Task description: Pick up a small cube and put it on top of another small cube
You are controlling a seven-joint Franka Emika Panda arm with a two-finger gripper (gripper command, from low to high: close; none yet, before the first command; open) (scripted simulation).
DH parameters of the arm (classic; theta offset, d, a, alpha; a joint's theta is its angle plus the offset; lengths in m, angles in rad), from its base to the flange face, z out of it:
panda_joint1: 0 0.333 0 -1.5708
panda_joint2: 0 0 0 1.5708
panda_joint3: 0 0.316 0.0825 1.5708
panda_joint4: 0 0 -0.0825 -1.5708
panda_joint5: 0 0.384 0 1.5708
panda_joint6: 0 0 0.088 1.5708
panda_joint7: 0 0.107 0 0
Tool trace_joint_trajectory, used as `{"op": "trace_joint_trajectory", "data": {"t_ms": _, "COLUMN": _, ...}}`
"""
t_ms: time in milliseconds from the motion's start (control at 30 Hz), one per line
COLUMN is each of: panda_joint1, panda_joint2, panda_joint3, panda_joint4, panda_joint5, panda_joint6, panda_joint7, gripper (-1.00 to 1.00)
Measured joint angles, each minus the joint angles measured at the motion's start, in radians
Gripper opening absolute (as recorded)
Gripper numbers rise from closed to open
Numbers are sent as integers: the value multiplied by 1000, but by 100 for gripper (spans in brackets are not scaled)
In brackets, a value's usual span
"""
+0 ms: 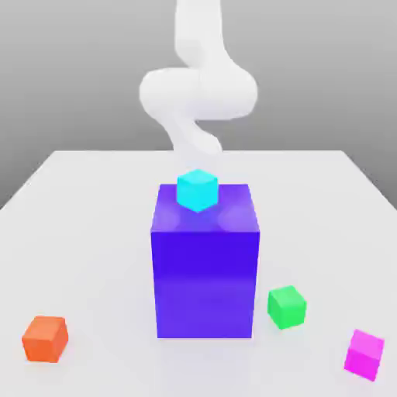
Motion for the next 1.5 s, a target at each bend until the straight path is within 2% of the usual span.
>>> {"op": "trace_joint_trajectory", "data": {"t_ms": 367, "panda_joint1": -111, "panda_joint2": 398, "panda_joint3": 278, "panda_joint4": -16, "panda_joint5": -149, "panda_joint6": 112, "panda_joint7": 462, "gripper": 0}}
{"op": "trace_joint_trajectory", "data": {"t_ms": 567, "panda_joint1": -109, "panda_joint2": 621, "panda_joint3": 373, "panda_joint4": -23, "panda_joint5": -270, "panda_joint6": 166, "panda_joint7": 739, "gripper": 0}}
{"op": "trace_joint_trajectory", "data": {"t_ms": 800, "panda_joint1": -17, "panda_joint2": 870, "panda_joint3": 386, "panda_joint4": -34, "panda_joint5": -361, "panda_joint6": 238, "panda_joint7": 1028, "gripper": 0}}
{"op": "trace_joint_trajectory", "data": {"t_ms": 1000, "panda_joint1": 68, "panda_joint2": 1053, "panda_joint3": 394, "panda_joint4": -48, "panda_joint5": -344, "panda_joint6": 323, "panda_joint7": 1203, "gripper": 0}}
{"op": "trace_joint_trajectory", "data": {"t_ms": 1133, "panda_joint1": 151, "panda_joint2": 1193, "panda_joint3": 305, "panda_joint4": -18, "panda_joint5": -427, "panda_joint6": 419, "panda_joint7": 1289, "gripper": 0}}
{"op": "trace_joint_trajectory", "data": {"t_ms": 1167, "panda_joint1": 171, "panda_joint2": 1222, "panda_joint3": 281, "panda_joint4": -10, "panda_joint5": -448, "panda_joint6": 439, "panda_joint7": 1306, "gripper": -100}}
{"op": "trace_joint_trajectory", "data": {"t_ms": 1367, "panda_joint1": 180, "panda_joint2": 1236, "panda_joint3": 270, "panda_joint4": -6, "panda_joint5": -458, "panda_joint6": 451, "panda_joint7": 1314, "gripper": -100}}
{"op": "trace_joint_trajectory", "data": {"t_ms": 1500, "panda_joint1": 120, "panda_joint2": 1137, "panda_joint3": 347, "panda_joint4": -34, "panda_joint5": -379, "panda_joint6": 382, "panda_joint7": 1256, "gripper": -100}}
